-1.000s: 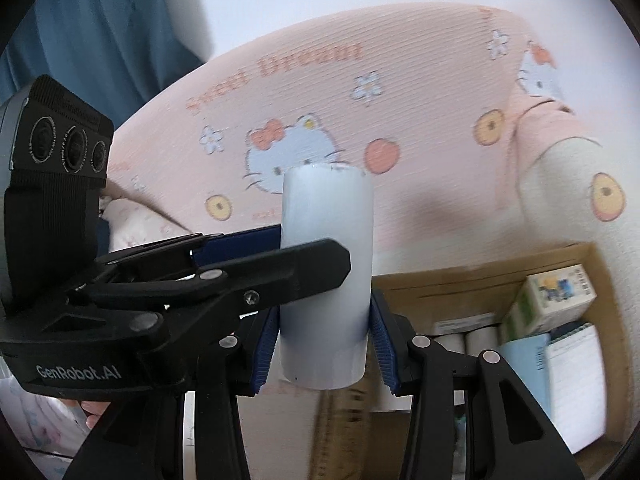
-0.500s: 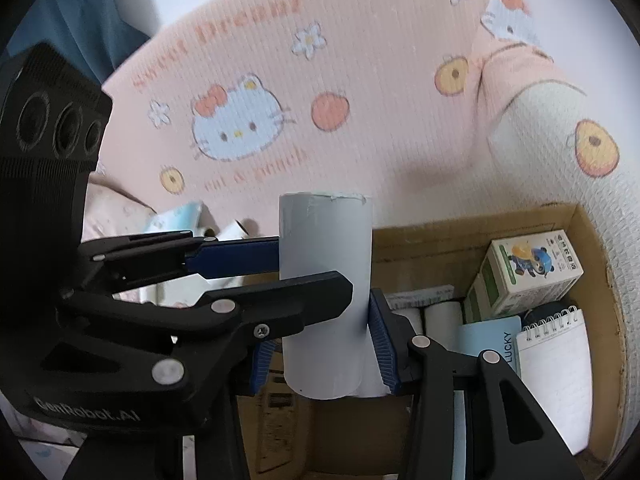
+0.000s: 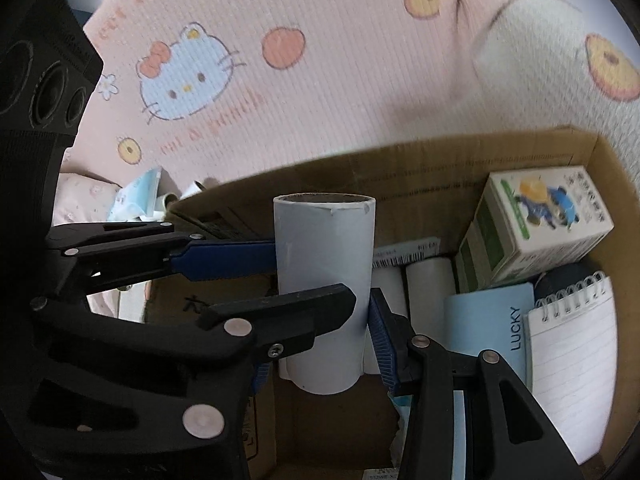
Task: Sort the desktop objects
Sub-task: 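Lower the held tube into the box beside the white rolls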
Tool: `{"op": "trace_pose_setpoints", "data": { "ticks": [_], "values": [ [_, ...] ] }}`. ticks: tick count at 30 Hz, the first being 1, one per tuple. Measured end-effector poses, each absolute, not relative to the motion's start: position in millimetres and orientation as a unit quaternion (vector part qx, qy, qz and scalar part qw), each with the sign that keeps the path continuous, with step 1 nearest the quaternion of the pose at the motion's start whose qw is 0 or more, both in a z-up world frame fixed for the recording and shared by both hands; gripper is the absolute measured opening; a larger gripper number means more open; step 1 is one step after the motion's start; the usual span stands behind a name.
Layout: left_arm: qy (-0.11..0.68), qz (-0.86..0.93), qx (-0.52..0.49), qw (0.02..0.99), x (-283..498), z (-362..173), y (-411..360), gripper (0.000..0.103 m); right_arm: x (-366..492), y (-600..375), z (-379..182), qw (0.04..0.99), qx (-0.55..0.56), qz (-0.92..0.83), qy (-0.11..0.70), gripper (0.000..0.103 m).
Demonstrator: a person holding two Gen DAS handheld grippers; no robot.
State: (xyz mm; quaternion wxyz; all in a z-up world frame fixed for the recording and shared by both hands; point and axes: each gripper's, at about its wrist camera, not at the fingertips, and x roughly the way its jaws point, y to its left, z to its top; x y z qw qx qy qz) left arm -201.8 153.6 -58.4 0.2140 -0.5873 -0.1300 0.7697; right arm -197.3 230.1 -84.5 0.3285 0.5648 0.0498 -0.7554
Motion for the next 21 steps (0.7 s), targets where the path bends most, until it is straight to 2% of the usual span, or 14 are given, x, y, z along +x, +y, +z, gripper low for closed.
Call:
{"op": "trace_pose_setpoints", "data": {
  "ticks": [10,21],
  "values": [
    [-0.194,0.703,-0.657,0.192,-215.5,-90.7,156.6,0.044,-200.3,241.6,-107.6,0.306,0.605,-0.733,0.050,0.041],
    [-0.180,0.700,-0.678,0.135,-222.8,-99.0,157.4,0.044,-213.4,245.5,-127.3,0.296,0.632,-0.717,-0.012,0.041]
  ]
}}
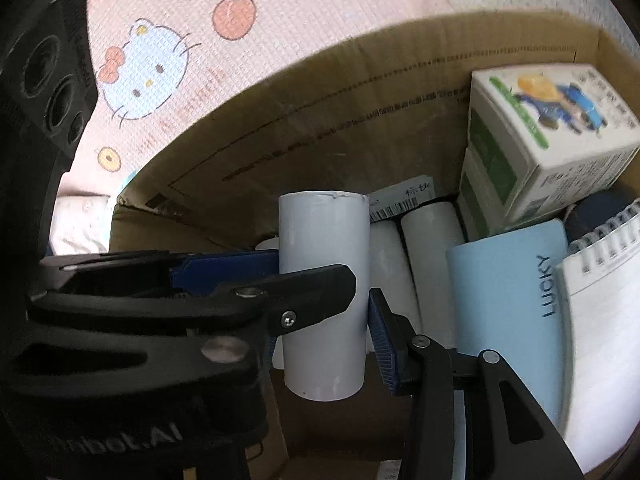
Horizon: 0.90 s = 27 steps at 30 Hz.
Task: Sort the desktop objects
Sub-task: 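Lower the held tube into the box beside the white rolls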
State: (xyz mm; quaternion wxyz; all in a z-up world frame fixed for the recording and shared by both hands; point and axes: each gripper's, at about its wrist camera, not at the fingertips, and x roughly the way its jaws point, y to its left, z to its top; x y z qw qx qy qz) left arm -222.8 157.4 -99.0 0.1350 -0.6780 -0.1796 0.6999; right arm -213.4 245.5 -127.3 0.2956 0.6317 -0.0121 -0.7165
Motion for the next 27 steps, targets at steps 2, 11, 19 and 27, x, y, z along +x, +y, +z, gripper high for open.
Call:
{"op": "trace_pose_setpoints", "data": {
  "ticks": [2,11,19,27],
  "values": [
    [-0.182,0.695,-0.683,0.131,-221.4,-102.2,156.6,0.043,-217.2,245.2,-130.8,0.295,0.639,-0.710,-0.020,0.041],
    [-0.180,0.685,-0.696,0.116,-225.5,-113.7,166.9,0.043,-223.1,247.2,-125.6,0.281,0.648,-0.708,-0.005,0.041],
    [-0.147,0.687,-0.707,0.079,-215.0,-129.1,180.2,0.042,-208.8,249.4,-114.6,0.253,0.632,-0.724,0.107,0.042],
    [-0.124,0.690,-0.713,0.014,-214.6,-139.9,182.5,0.033,-197.9,254.6,-108.5,0.257,0.619,-0.728,0.143,0.042]
  ]
}}
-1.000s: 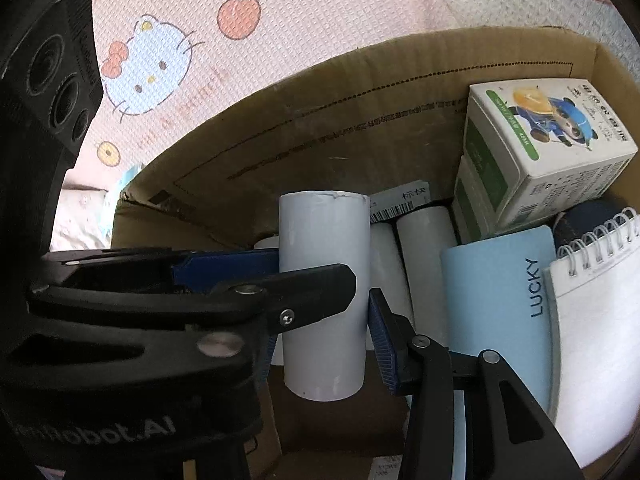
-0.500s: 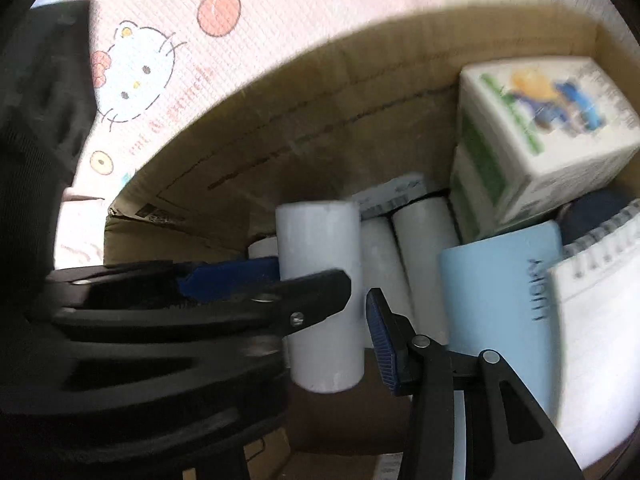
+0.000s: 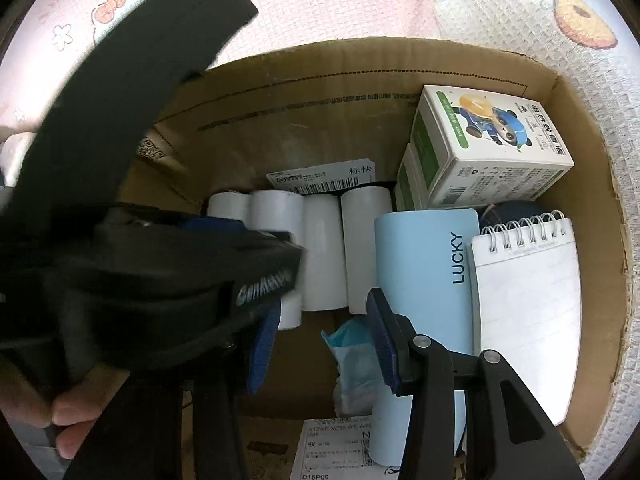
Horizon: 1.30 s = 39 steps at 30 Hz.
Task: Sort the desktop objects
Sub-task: 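Lower the held tube into the box beside the white rolls, then open the left gripper while the right gripper opens, releasing the tube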
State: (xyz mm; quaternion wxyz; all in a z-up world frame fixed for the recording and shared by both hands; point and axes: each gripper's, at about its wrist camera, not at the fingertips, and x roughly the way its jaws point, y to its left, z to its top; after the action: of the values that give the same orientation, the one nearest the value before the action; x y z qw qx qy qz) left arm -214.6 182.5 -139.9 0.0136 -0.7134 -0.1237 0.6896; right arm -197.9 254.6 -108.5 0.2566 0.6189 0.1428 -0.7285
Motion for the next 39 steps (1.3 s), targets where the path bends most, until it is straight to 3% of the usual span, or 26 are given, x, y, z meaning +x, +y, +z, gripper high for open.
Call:
{"op": "trace_pose_setpoints", "data": {
  "ticks": [12,15,19,28,35,39],
  "values": [
    [-0.148,0.719,-0.677,0.052,-198.3,-108.4,174.1,0.032,-199.4,259.2,-112.6,0.263,0.618,-0.730,0.124,0.042],
    [-0.151,0.726,-0.666,0.079,-195.7,-102.2,172.4,0.013,-199.9,256.2,-111.2,0.267,0.617,-0.731,0.120,0.042],
    [-0.143,0.733,-0.655,0.112,-192.1,-103.5,169.7,0.007,-202.7,250.3,-115.2,0.279,0.626,-0.721,0.103,0.042],
    [-0.122,0.825,-0.533,0.142,-186.5,-78.5,161.5,0.005,-219.9,247.7,-140.4,0.281,0.670,-0.687,0.039,0.042],
    [-0.109,0.825,-0.529,0.167,-173.9,-75.0,142.6,0.005,-227.8,235.2,-161.0,0.266,0.689,-0.671,0.062,0.030],
    [-0.128,0.825,-0.525,0.168,-174.8,-70.9,132.9,0.005,-225.6,224.1,-164.6,0.255,0.676,-0.682,0.117,0.027]
  ]
}}
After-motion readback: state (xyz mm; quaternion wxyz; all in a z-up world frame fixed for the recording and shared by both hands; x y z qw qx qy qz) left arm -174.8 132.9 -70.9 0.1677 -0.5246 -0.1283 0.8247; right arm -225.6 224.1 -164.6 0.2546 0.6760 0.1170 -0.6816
